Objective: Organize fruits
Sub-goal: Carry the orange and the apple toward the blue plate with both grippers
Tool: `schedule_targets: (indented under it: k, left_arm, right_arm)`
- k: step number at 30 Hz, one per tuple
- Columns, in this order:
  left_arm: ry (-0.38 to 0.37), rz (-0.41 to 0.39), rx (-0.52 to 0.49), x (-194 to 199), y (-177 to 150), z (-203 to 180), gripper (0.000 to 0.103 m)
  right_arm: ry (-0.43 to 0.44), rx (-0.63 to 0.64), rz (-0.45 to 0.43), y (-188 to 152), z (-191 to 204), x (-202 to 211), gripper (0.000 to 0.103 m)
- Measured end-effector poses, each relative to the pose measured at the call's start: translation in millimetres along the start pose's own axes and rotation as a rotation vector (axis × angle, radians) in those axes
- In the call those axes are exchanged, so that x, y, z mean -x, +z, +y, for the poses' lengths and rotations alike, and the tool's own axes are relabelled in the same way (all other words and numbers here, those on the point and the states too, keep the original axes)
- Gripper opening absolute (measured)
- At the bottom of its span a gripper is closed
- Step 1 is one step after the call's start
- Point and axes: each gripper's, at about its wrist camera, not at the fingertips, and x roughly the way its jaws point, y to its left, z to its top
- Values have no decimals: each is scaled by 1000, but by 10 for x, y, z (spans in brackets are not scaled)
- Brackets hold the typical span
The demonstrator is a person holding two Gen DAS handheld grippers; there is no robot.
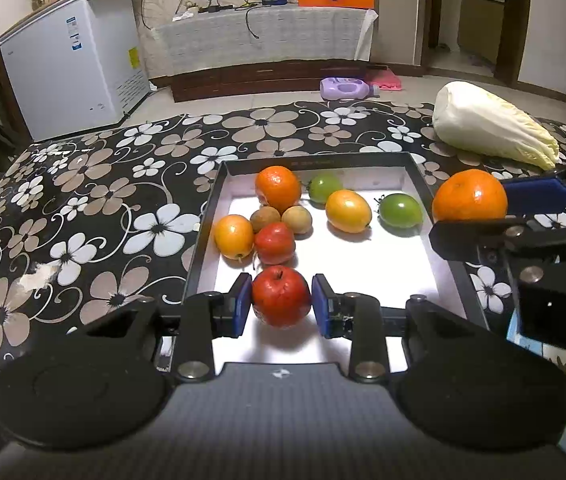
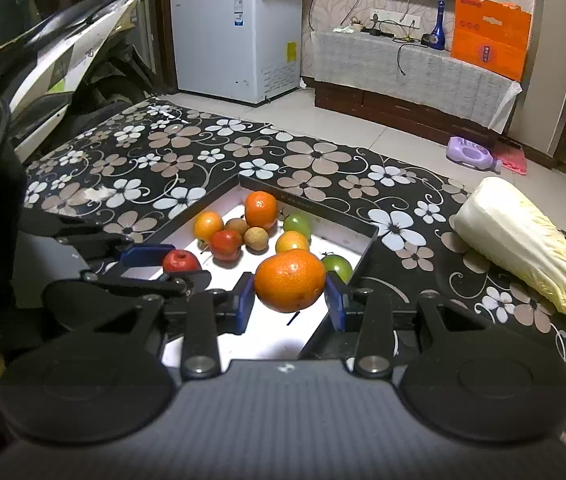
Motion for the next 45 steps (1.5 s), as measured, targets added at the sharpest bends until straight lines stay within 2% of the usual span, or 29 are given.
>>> schedule_targets:
  k: [20,41,44,45]
  left_arm:
    - [-49,-30,-17,141,43,-230,38]
    - [-138,-50,-72,236,33,-795,38]
    - [-116,-72,-97,265,19,-904,38]
    - [-129,-76,-99,277,20,-926,38]
  right_arm:
    - [-18,0,-7,-75,-126,184,41]
    - [-86,-31,-1,-276,-484,470,41]
    - [-98,-41,-2,-313,-549,527,41]
    - [-100,-43,-3,-324,-567,547,41]
